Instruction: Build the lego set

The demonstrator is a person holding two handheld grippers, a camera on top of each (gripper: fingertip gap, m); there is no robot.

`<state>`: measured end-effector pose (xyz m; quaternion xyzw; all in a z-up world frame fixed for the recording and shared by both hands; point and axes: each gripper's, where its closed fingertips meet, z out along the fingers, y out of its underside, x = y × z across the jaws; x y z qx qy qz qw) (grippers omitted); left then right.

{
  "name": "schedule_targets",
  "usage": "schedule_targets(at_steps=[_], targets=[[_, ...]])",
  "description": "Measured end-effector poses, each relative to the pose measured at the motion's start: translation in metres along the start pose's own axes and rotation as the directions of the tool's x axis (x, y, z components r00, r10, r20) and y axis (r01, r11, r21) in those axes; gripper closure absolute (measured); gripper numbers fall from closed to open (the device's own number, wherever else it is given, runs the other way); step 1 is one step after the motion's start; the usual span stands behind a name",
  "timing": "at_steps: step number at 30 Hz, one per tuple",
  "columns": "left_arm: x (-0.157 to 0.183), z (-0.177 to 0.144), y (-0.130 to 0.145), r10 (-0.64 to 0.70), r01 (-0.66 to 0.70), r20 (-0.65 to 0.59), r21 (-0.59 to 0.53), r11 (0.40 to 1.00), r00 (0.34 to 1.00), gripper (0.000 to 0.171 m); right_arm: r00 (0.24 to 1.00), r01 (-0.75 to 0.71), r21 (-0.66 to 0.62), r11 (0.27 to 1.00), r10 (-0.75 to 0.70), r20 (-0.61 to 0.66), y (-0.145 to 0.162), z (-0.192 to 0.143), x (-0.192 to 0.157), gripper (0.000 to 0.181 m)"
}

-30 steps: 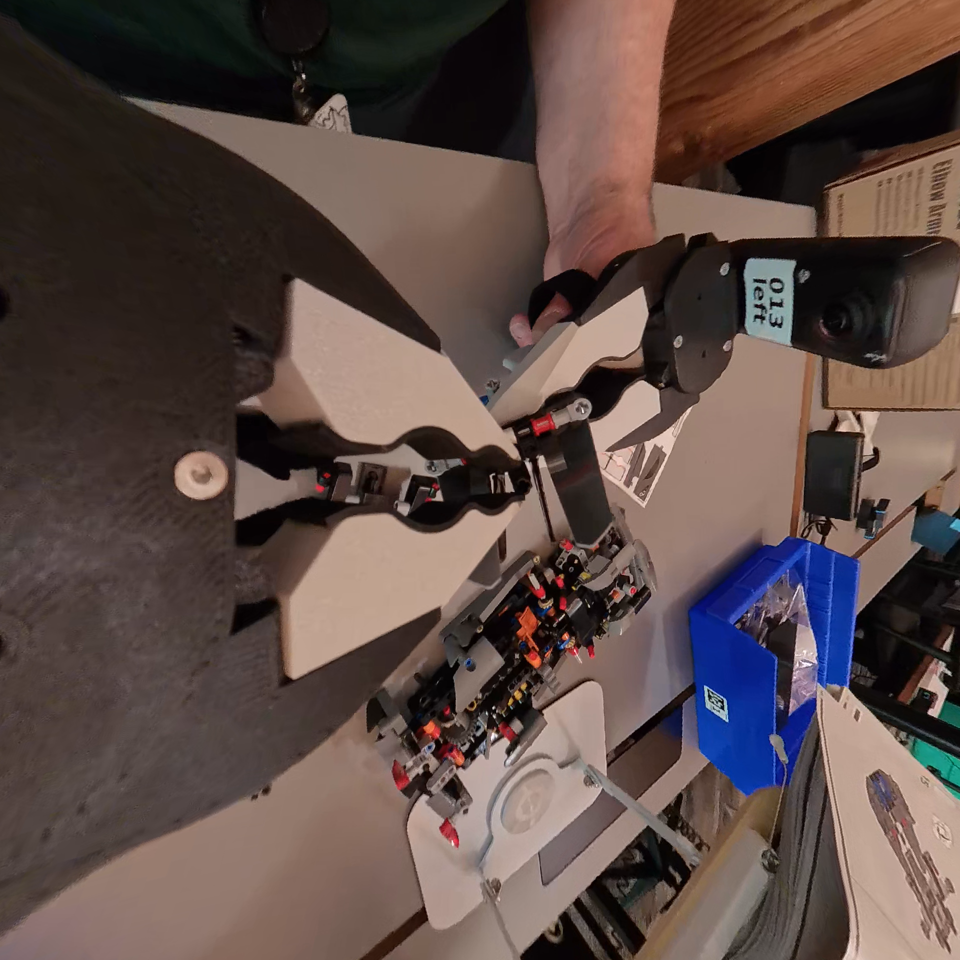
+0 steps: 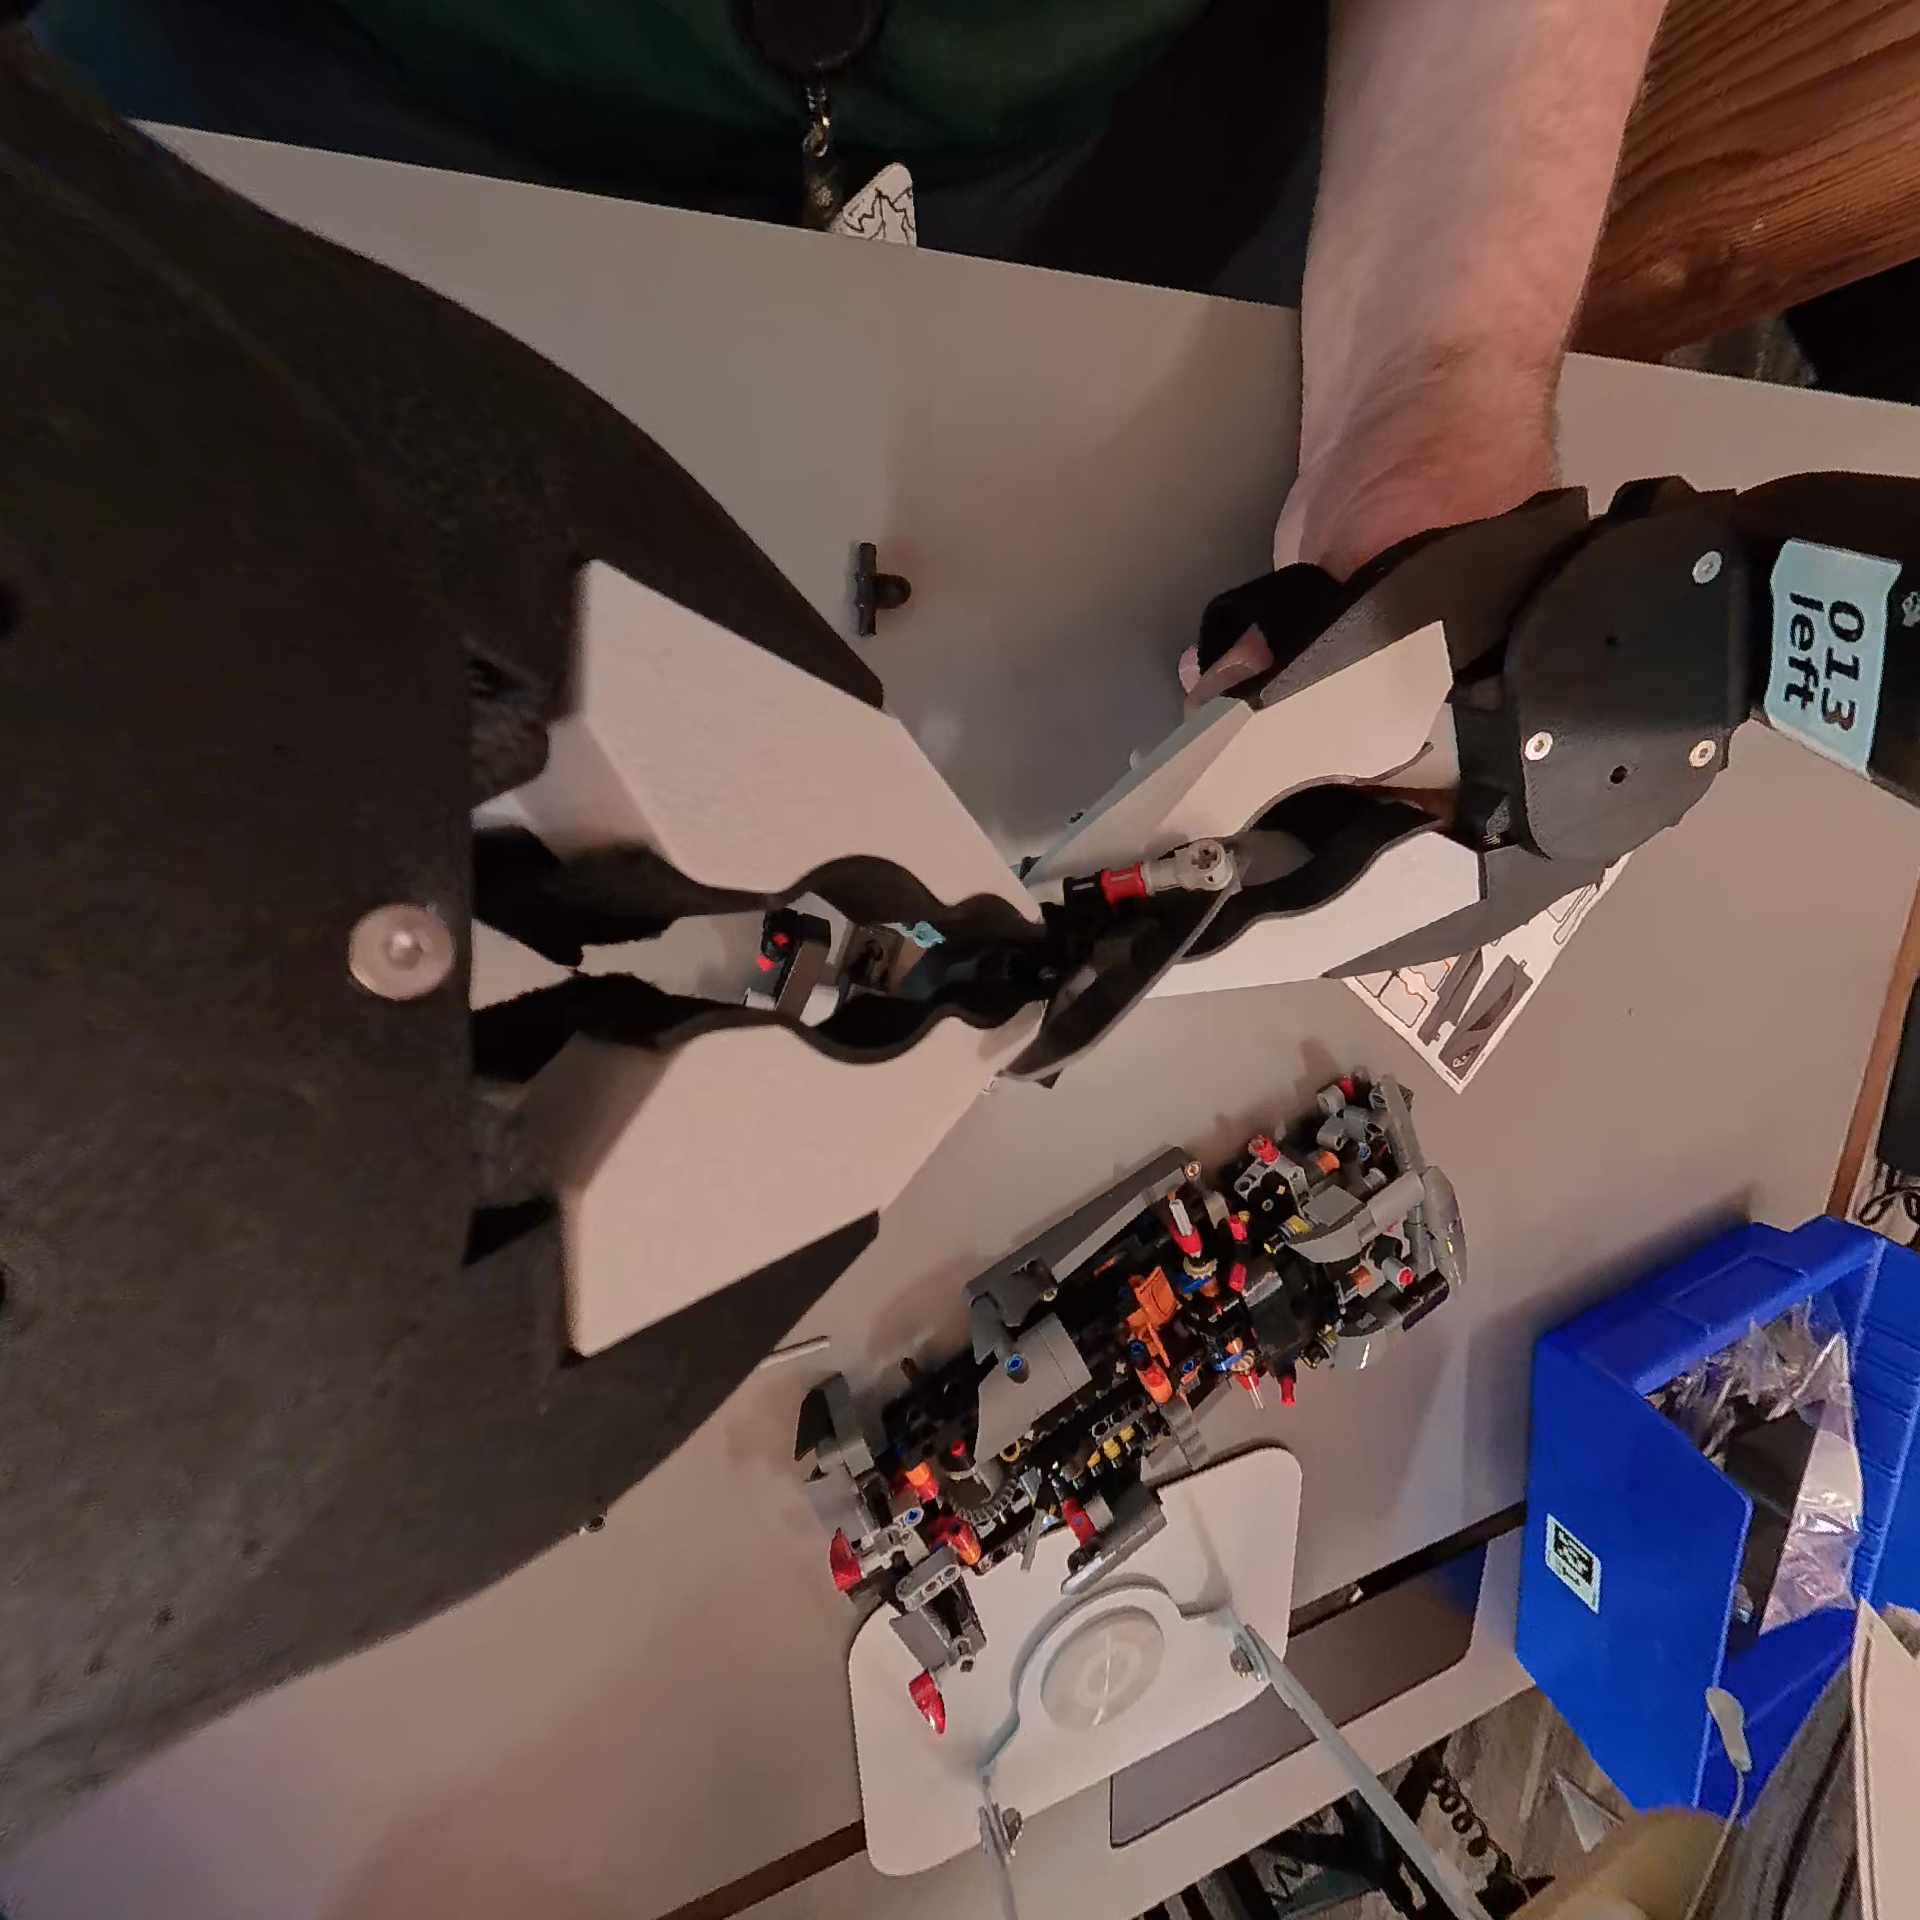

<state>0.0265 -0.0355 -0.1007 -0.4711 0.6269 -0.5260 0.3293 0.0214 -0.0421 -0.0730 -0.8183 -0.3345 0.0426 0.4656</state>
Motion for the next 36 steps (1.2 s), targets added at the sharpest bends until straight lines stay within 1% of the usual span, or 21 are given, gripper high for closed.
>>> schedule_targets(at_steps=[6,10,15,17,19,21,24,27,28,30,31,34,35,36], targets=[[-0.001,0.001,0.001,-0.023,0.023,0.001,-0.006,1.000,1.000,0.155,0.999,0.027,-0.007,1.000,-0.027,-0.021,0.002,0.000,-0.002,0.178],[0.001,0.003,0.001,-0.039,0.039,-0.003,-0.008,0.999,0.999,0.155,1.000,0.021,0.003,1.000,-0.021,-0.022,0.003,-0.002,-0.002,0.177],[0.001,0.003,0.001,-0.044,0.044,-0.009,-0.005,0.999,0.999,0.155,0.997,0.058,0.005,0.998,-0.057,-0.046,0.003,-0.002,-0.004,0.177],[0.000,0.003,0.001,-0.052,0.052,-0.004,-0.004,0.999,0.999,0.155,0.994,0.082,-0.007,0.997,-0.082,-0.073,0.003,-0.002,-0.003,0.179],[0.001,0.002,0.000,-0.055,0.055,-0.010,0.001,0.998,0.998,0.155,0.992,0.093,-0.009,0.996,-0.094,-0.087,0.002,-0.002,-0.003,0.177],[0.000,0.003,0.000,-0.047,0.047,0.004,-0.001,0.999,0.999,0.155,0.983,0.121,-0.030,0.992,-0.124,-0.136,0.002,-0.002,0.000,0.178],[0.003,0.002,-0.001,-0.072,0.073,-0.039,0.008,0.997,0.997,0.152,0.988,0.095,0.018,0.995,-0.092,-0.126,-0.003,-0.004,-0.001,0.177],[0.003,0.002,0.002,-0.050,0.049,-0.034,-0.017,0.999,0.998,0.151,0.989,0.084,0.020,0.996,-0.081,-0.124,0.000,-0.003,-0.002,0.177],[0.005,0.001,0.001,-0.056,0.055,-0.053,-0.011,0.998,0.997,0.146,0.988,0.085,0.021,0.996,-0.082,-0.129,0.000,-0.003,-0.002,0.177],[0.006,-0.002,-0.001,-0.043,0.043,-0.059,-0.005,0.999,0.997,0.144,0.986,0.093,0.025,0.995,-0.089,-0.140,0.000,-0.004,-0.003,0.177],[0.007,-0.003,-0.001,-0.036,0.036,-0.064,-0.005,0.999,0.997,0.141,0.982,0.107,0.023,0.994,-0.102,-0.157,0.000,-0.005,-0.004,0.177],[0.011,-0.010,0.002,-0.021,0.017,-0.091,-0.040,0.999,0.996,0.121,0.966,0.158,0.001,0.988,-0.154,-0.206,0.002,-0.006,-0.005,0.177],[0.012,-0.015,0.000,-0.015,0.011,-0.103,-0.040,0.999,0.995,0.117,0.961,0.182,-0.013,0.983,-0.181,-0.211,0.003,-0.007,-0.007,0.177],[0.014,-0.022,-0.003,-0.010,0.005,-0.130,-0.039,0.999,0.991,0.116,0.956,0.203,-0.013,0.979,-0.202,-0.211,0.002,-0.007,-0.010,0.177]])
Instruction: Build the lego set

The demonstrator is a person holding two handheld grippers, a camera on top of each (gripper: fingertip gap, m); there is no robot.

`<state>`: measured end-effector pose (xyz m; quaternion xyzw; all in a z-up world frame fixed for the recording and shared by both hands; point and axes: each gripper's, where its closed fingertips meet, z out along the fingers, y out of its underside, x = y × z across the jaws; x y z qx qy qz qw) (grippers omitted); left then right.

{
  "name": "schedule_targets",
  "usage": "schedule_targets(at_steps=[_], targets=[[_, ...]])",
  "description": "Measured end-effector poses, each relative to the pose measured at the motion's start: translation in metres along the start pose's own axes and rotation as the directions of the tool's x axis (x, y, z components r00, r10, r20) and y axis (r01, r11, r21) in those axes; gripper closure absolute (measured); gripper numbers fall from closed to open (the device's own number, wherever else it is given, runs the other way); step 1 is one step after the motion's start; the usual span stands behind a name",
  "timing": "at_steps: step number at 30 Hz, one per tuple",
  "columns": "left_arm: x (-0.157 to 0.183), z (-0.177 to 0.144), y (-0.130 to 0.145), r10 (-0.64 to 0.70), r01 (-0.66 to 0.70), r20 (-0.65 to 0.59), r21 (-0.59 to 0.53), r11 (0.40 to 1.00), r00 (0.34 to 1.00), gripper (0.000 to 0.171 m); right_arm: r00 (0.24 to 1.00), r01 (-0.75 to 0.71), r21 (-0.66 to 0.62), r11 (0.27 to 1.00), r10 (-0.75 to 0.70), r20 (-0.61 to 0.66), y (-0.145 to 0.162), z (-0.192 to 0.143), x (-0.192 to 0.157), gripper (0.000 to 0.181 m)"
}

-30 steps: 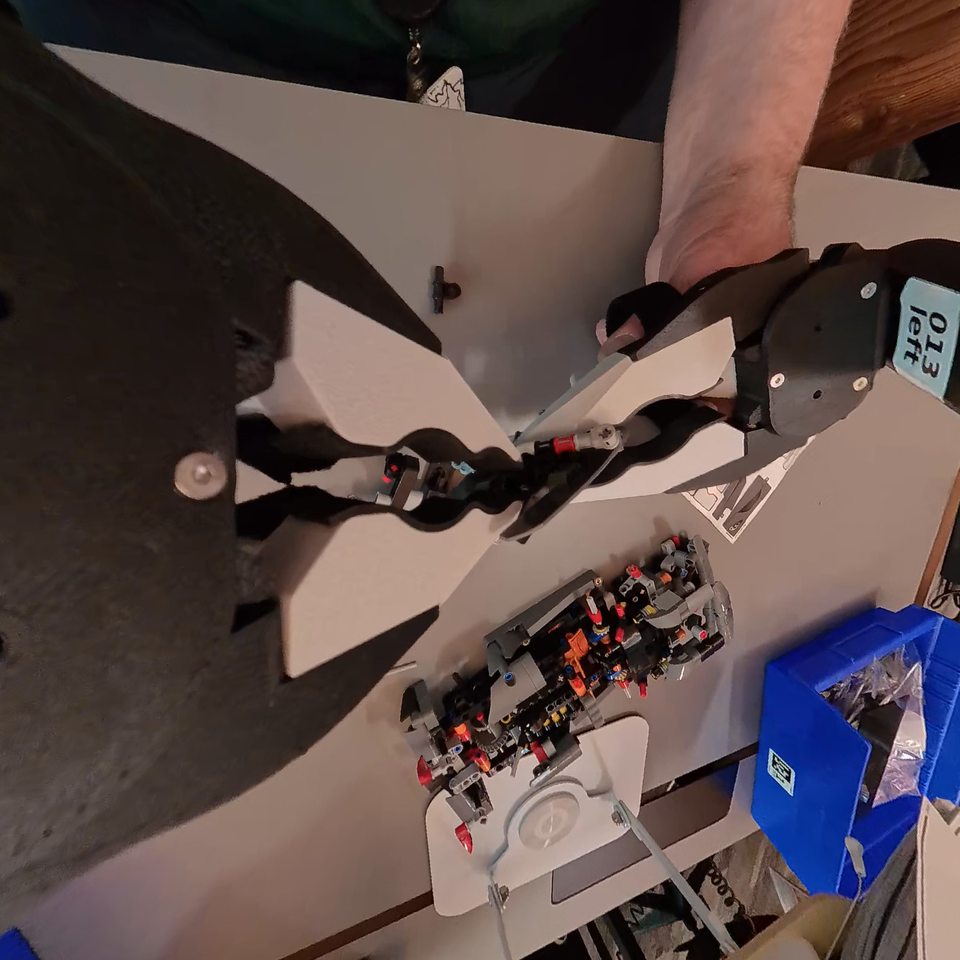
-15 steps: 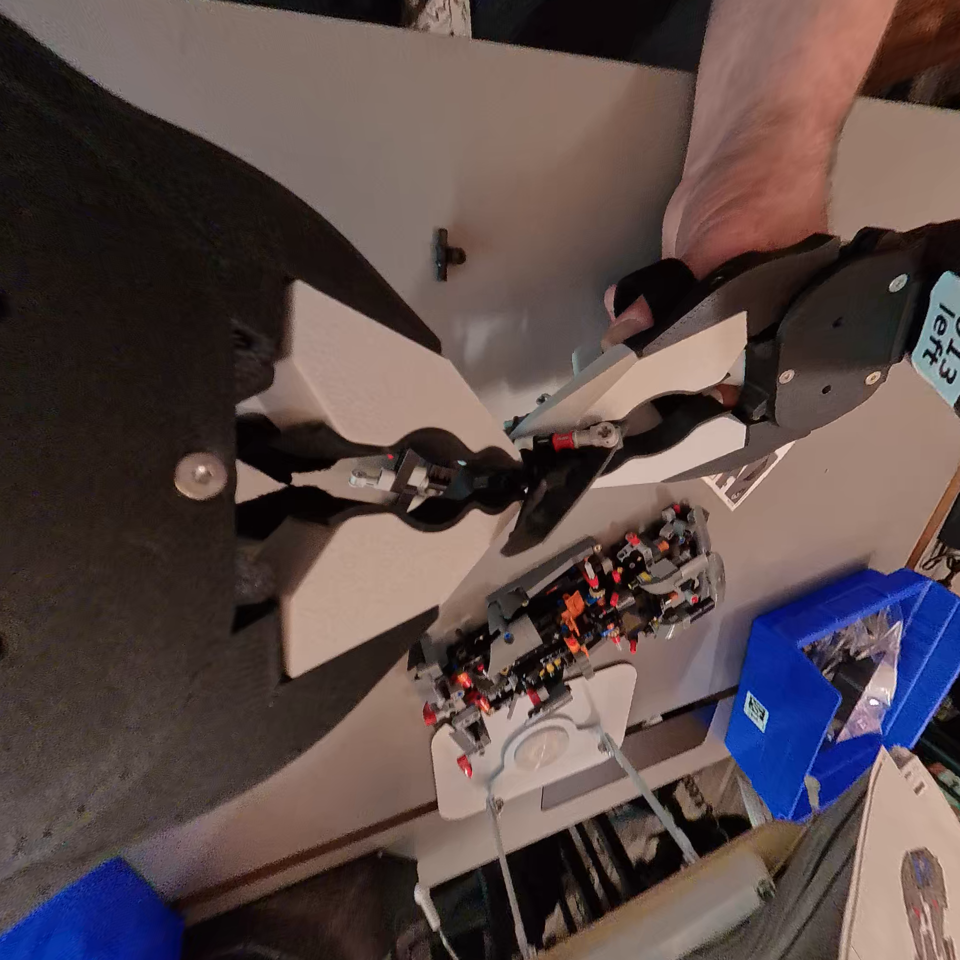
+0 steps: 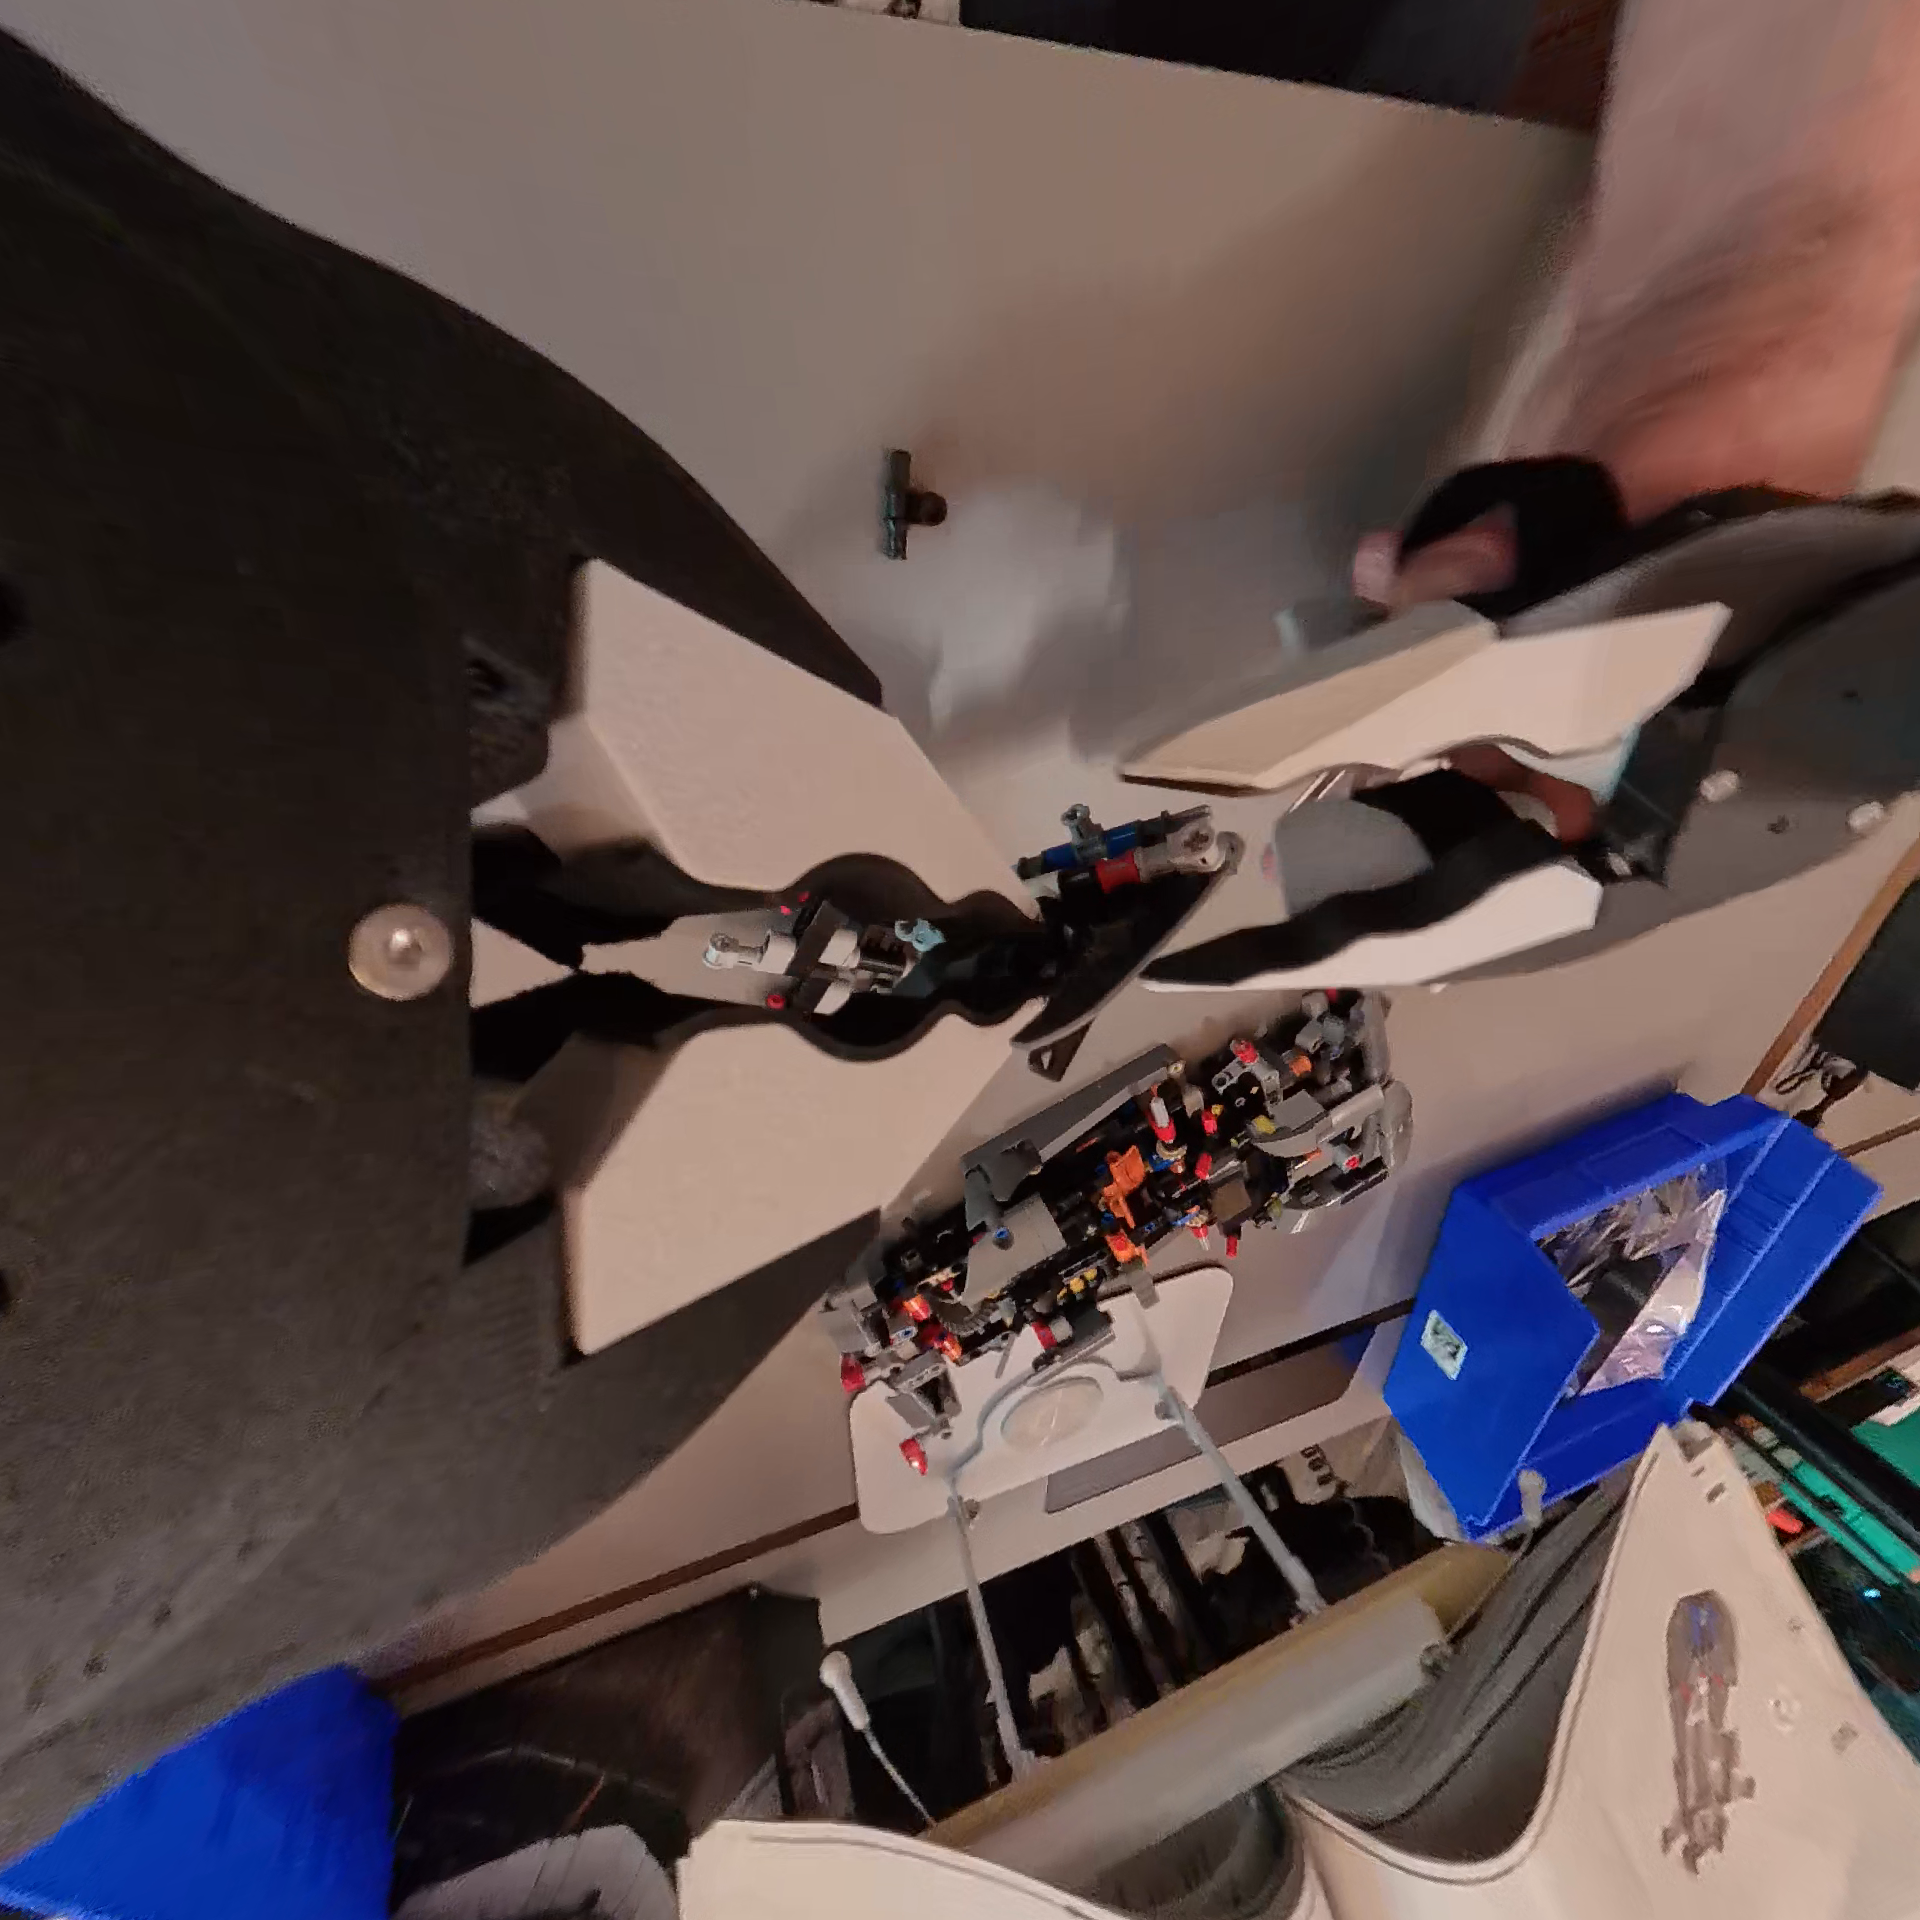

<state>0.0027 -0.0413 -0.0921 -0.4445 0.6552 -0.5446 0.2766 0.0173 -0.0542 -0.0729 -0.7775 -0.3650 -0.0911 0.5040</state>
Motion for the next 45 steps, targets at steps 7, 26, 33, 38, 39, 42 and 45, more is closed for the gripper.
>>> schedule_targets(at_steps=[7,26,33,38,39,42,45], targets=[[0.021,-0.016,-0.028,0.097,-0.117,-0.213,-0.082,0.990,0.972,0.139,0.984,0.171,0.044,0.984,-0.172,0.044,-0.011,-0.014,-0.010,0.177],[0.050,0.011,-0.039,0.020,-0.082,-0.491,-0.105,0.991,0.871,0.170,0.956,0.266,0.095,0.959,-0.275,0.102,-0.012,-0.023,-0.026,0.177],[0.049,0.010,-0.049,-0.010,0.009,-0.464,-0.005,1.000,0.886,0.171,0.965,0.240,0.132,0.962,-0.251,0.072,-0.017,-0.029,-0.021,0.178],[0.049,0.010,-0.048,-0.034,0.052,-0.455,0.027,0.998,0.890,0.171,0.968,0.222,0.144,0.964,-0.235,0.083,-0.015,-0.029,-0.023,0.177],[0.049,0.011,-0.049,-0.033,0.052,-0.450,0.031,0.998,0.893,0.171,0.969,0.221,0.144,0.965,-0.234,0.079,-0.015,-0.029,-0.023,0.177],[0.051,0.013,-0.050,-0.034,0.056,-0.453,0.036,0.998,0.891,0.171,0.971,0.209,0.156,0.965,-0.224,0.083,-0.015,-0.031,-0.022,0.177],[0.047,0.007,-0.058,-0.039,0.081,-0.471,0.071,0.994,0.881,0.168,0.969,0.210,0.173,0.962,-0.228,0.095,-0.018,-0.034,-0.023,0.177]])
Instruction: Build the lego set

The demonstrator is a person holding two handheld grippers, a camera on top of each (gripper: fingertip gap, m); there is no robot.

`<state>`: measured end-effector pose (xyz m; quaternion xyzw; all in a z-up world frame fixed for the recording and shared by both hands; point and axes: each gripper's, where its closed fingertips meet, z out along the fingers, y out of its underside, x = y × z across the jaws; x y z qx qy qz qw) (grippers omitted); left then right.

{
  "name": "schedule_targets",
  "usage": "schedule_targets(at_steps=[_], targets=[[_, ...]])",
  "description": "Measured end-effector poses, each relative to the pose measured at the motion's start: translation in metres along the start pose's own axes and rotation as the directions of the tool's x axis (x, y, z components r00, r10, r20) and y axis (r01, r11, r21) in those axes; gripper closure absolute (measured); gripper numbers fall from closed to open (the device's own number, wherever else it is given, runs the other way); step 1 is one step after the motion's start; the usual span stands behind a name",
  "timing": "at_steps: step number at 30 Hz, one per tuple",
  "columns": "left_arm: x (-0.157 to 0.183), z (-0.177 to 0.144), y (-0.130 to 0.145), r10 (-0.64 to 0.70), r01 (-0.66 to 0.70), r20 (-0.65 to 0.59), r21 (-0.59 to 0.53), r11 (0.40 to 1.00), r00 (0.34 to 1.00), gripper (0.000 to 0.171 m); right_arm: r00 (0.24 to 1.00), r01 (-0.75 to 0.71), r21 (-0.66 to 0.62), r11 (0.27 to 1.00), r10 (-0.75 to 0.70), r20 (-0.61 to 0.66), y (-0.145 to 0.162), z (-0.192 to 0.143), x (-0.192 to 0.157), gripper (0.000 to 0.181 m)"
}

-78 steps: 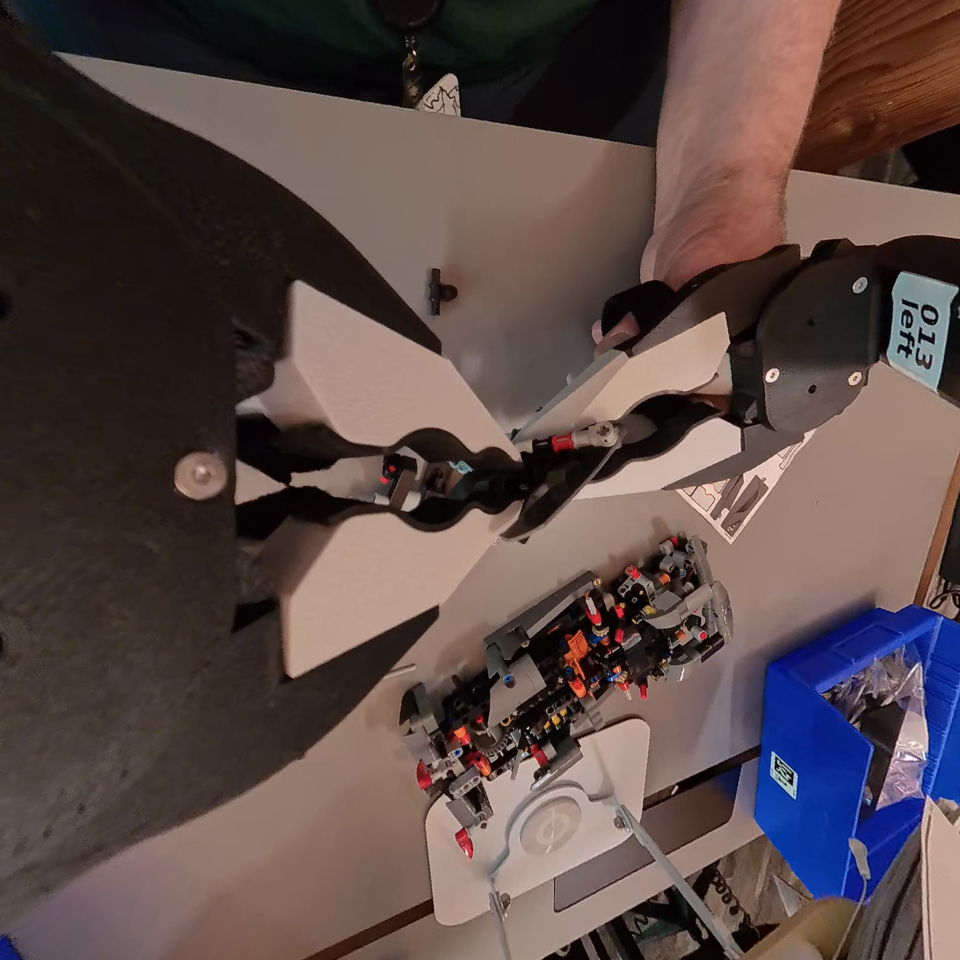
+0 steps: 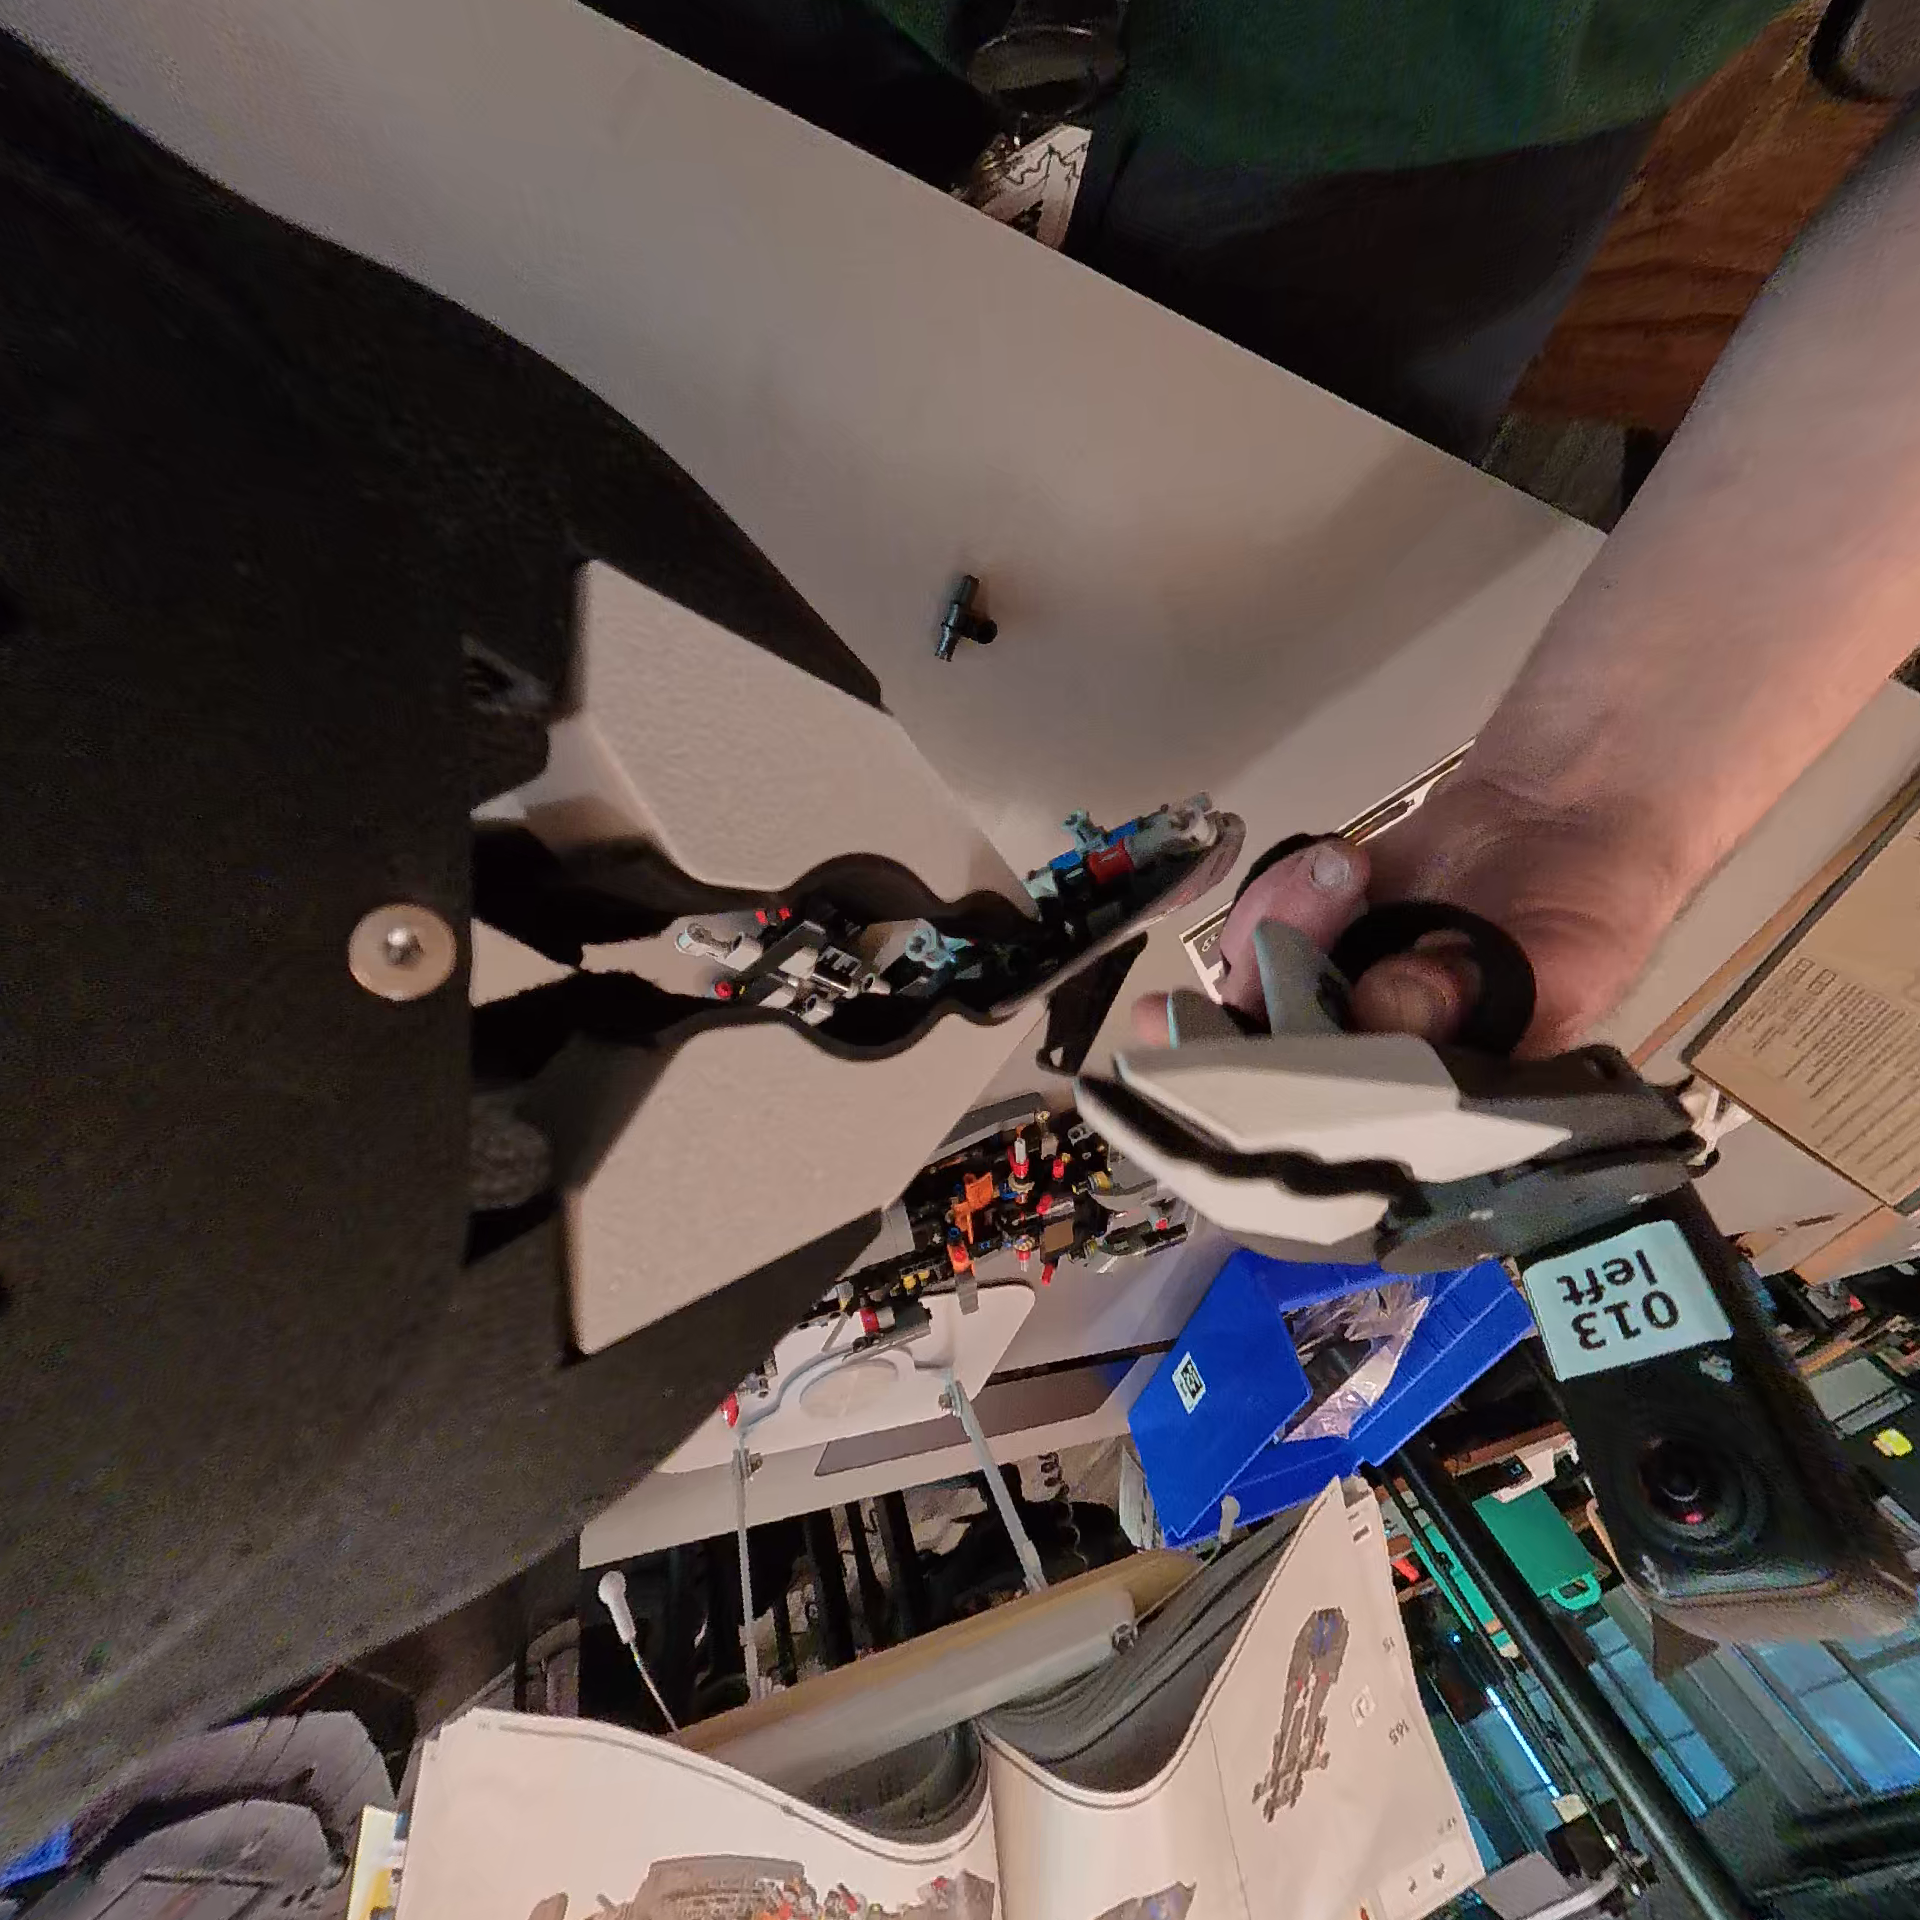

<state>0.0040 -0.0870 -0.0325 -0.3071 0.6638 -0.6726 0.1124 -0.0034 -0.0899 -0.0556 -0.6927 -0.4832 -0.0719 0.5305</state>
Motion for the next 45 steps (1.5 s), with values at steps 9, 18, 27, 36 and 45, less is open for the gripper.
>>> schedule_targets(at_steps=[9,18,27,36,45], targets=[[-0.010,0.010,0.013,-0.013,0.006,-0.040,-0.174,0.985,0.999,0.159,0.999,0.033,0.001,0.999,-0.033,0.022,0.001,-0.003,-0.003,0.177],[-0.014,0.017,0.012,-0.015,0.011,-0.032,-0.129,0.992,0.999,0.171,1.000,-0.012,0.019,1.000,0.011,0.015,0.008,-0.007,0.002,0.177],[-0.018,0.016,0.001,-0.052,0.052,0.002,0.018,0.999,0.999,0.171,0.996,-0.089,0.092,0.992,0.089,0.007,0.007,-0.011,0.011,0.177],[-0.026,0.007,0.003,-0.059,0.059,0.089,0.008,0.998,0.994,0.138,0.980,-0.183,0.117,0.976,0.171,0.102,0.014,-0.011,0.015,0.177],[-0.014,0.018,0.016,-0.053,0.054,0.026,-0.061,0.997,0.998,0.152,0.982,-0.091,0.053,0.994,0.081,0.170,0.013,-0.005,0.006,0.177]])
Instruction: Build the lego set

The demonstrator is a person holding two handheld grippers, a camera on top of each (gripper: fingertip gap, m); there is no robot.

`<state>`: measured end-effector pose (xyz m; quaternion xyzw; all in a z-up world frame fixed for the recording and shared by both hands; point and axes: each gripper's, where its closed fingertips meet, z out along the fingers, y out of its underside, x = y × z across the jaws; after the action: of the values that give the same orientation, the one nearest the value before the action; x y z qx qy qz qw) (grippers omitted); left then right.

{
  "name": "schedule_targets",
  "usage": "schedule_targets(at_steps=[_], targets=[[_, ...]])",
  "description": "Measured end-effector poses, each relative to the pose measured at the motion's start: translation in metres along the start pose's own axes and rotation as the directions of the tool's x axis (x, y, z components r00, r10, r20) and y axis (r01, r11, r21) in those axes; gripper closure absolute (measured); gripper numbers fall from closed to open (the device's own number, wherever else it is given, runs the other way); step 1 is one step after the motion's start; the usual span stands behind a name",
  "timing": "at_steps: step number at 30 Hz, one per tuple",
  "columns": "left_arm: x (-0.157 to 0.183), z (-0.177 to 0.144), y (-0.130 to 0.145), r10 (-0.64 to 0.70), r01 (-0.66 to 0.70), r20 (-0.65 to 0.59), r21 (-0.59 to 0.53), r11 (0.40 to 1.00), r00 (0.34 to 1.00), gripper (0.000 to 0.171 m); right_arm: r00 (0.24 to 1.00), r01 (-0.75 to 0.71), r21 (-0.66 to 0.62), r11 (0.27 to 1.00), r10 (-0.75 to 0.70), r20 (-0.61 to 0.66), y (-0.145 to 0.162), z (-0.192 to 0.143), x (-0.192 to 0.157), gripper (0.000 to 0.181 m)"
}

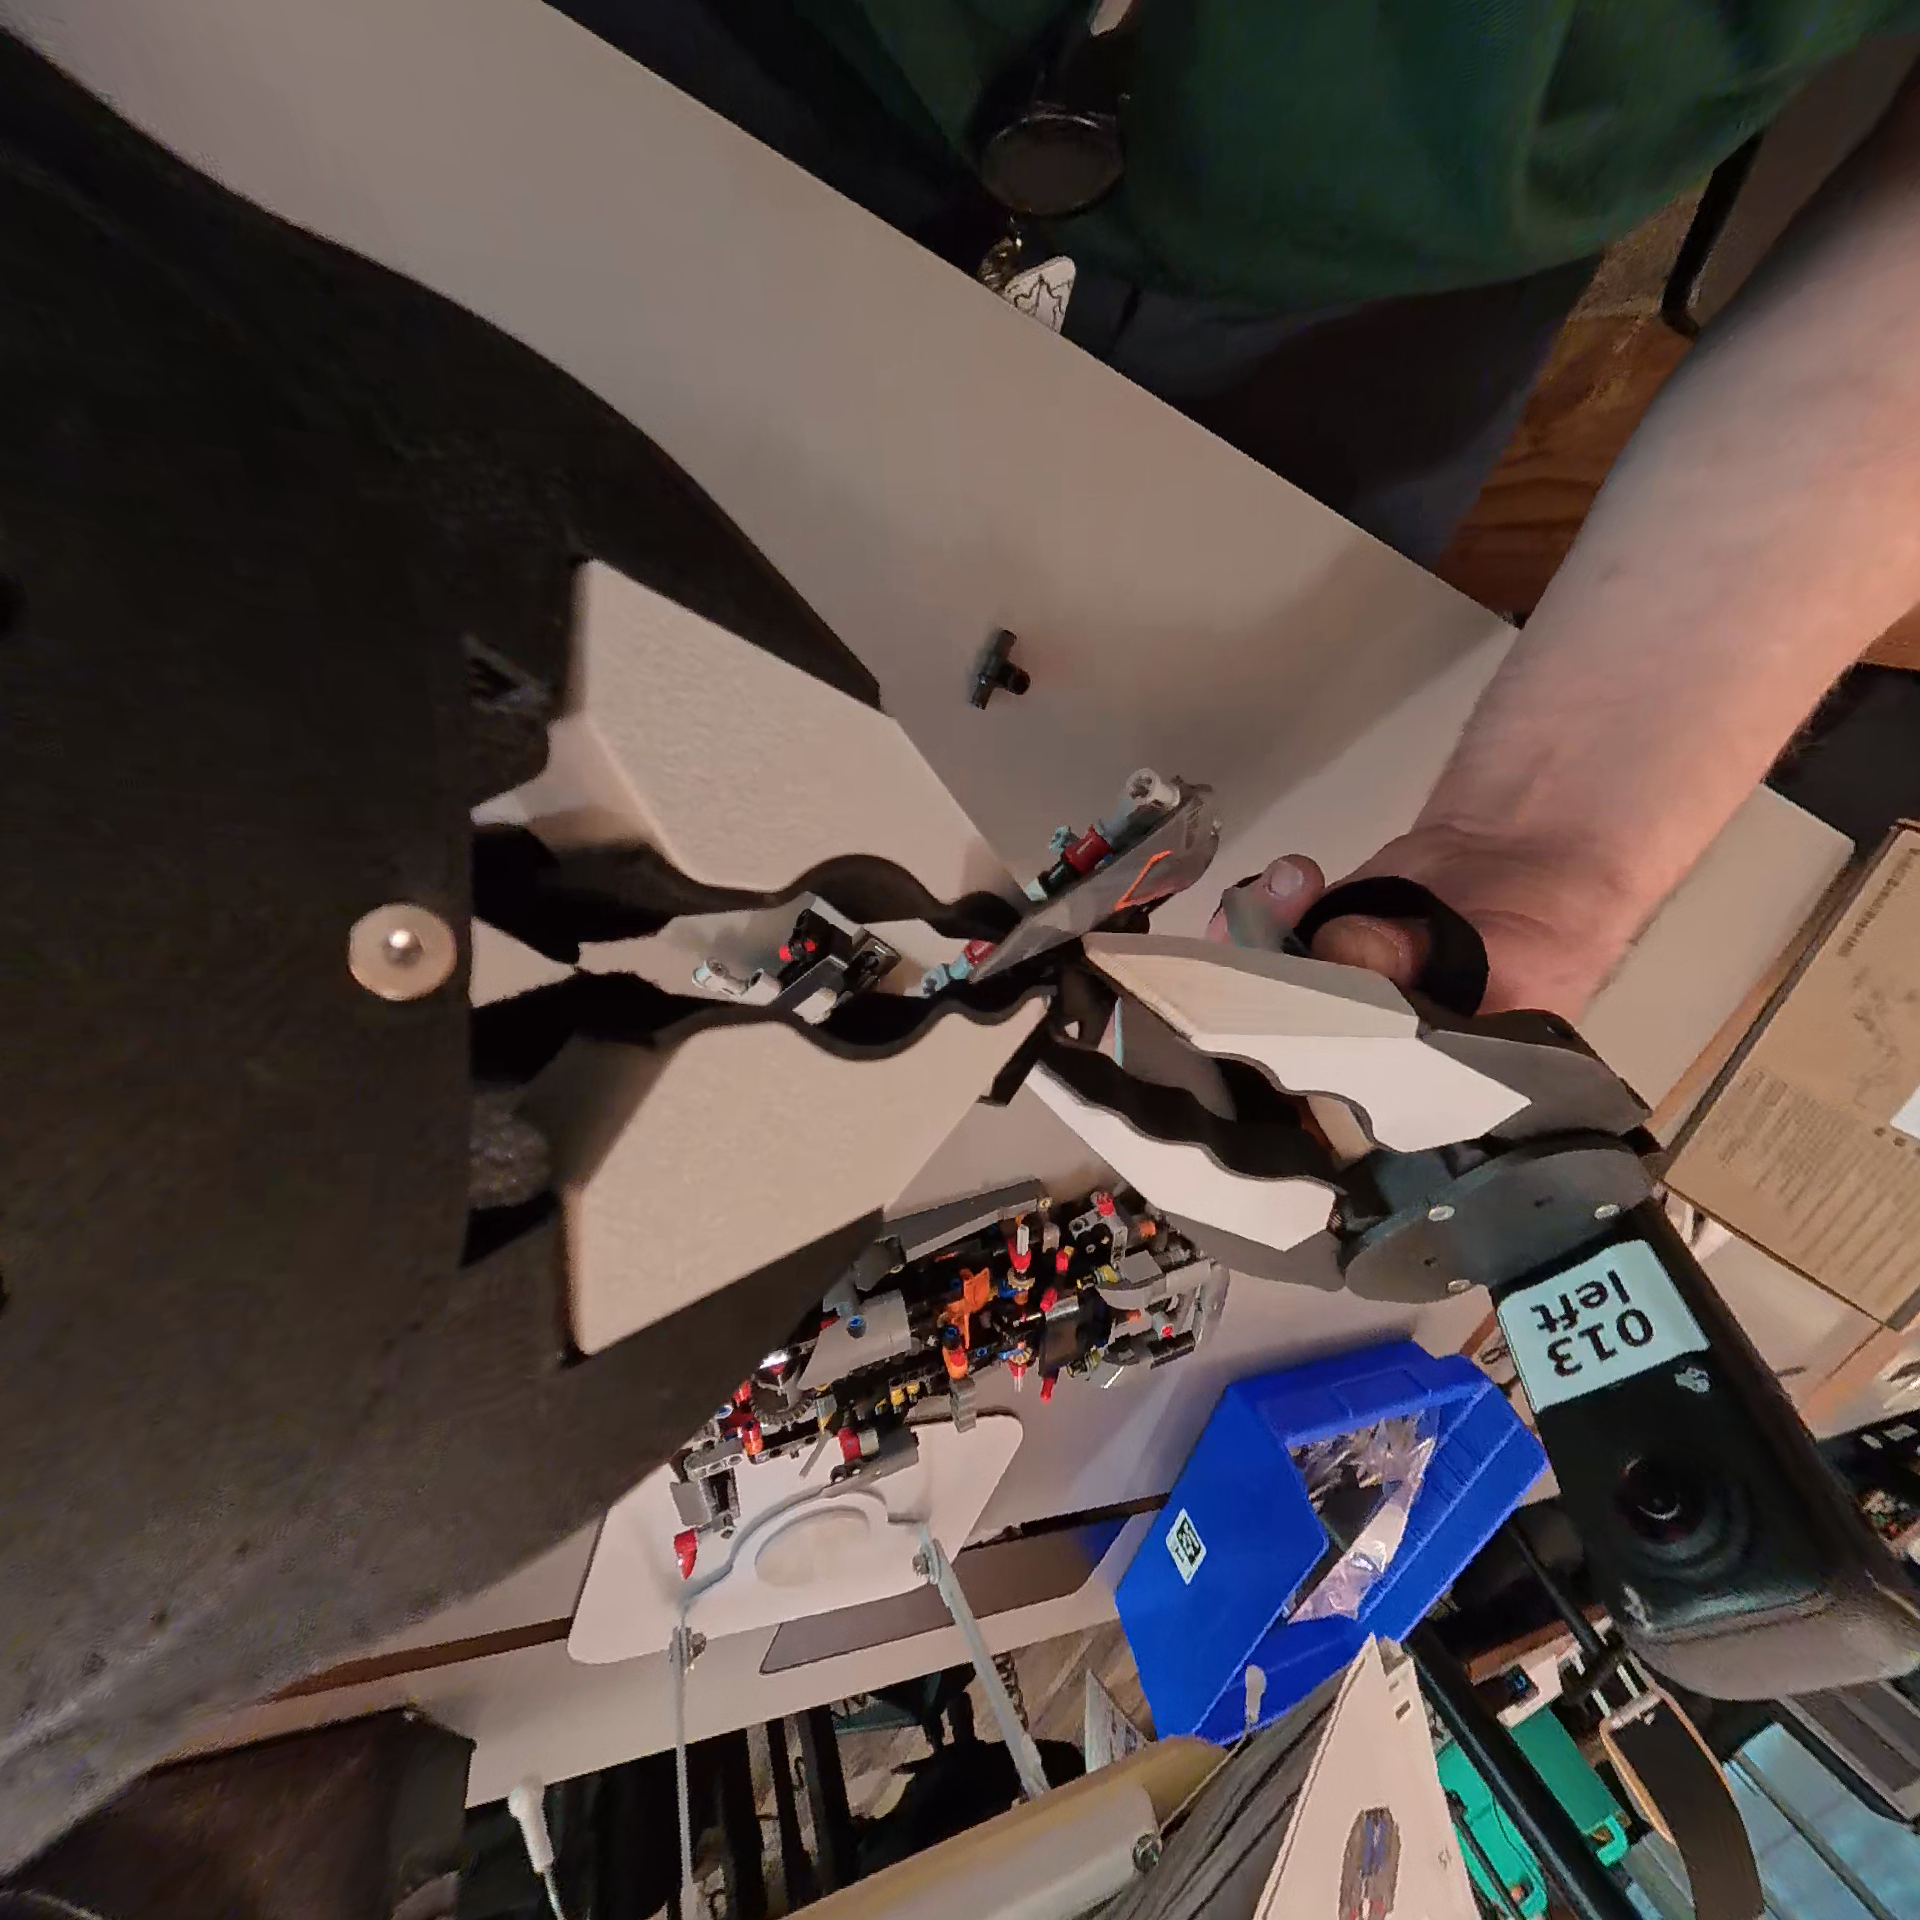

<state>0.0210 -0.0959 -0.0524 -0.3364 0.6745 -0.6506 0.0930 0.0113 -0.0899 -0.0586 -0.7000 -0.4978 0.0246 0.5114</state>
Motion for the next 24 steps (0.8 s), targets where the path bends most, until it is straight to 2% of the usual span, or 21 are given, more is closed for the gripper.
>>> schedule_targets(at_steps=[3,11,15,18,19,21,24], targets=[[-0.001,-0.002,-0.001,0.008,-0.008,0.016,0.023,1.000,1.000,0.154,1.000,0.009,-0.020,1.000,-0.009,-0.001,0.000,0.001,0.002,0.177],[0.001,-0.013,-0.009,-0.002,0.000,0.012,0.133,0.991,1.000,0.158,1.000,-0.010,0.021,1.000,0.010,-0.018,-0.010,0.004,0.009,0.176],[-0.002,-0.019,-0.012,-0.004,-0.001,0.030,0.179,0.984,1.000,0.161,0.997,-0.056,0.061,0.997,0.059,-0.046,-0.014,0.004,0.016,0.173],[-0.006,-0.028,-0.013,-0.006,-0.006,0.056,0.201,0.979,0.998,0.164,0.989,-0.115,0.099,0.988,0.124,-0.080,-0.016,-0.003,0.026,0.160],[-0.007,-0.030,-0.012,-0.003,-0.010,0.067,0.202,0.979,0.998,0.164,0.987,-0.129,0.102,0.986,0.137,-0.082,-0.015,-0.005,0.027,0.163],[-0.007,-0.034,-0.009,-0.009,-0.006,0.072,0.205,0.979,0.997,0.164,0.978,-0.180,0.097,0.979,0.189,-0.088,-0.008,-0.006,0.032,0.163],[-0.009,-0.045,-0.008,-0.006,-0.016,0.097,0.224,0.975,0.995,0.165,0.942,-0.328,-0.026,0.944,0.325,-0.083,0.030,-0.001,0.034,0.153]])
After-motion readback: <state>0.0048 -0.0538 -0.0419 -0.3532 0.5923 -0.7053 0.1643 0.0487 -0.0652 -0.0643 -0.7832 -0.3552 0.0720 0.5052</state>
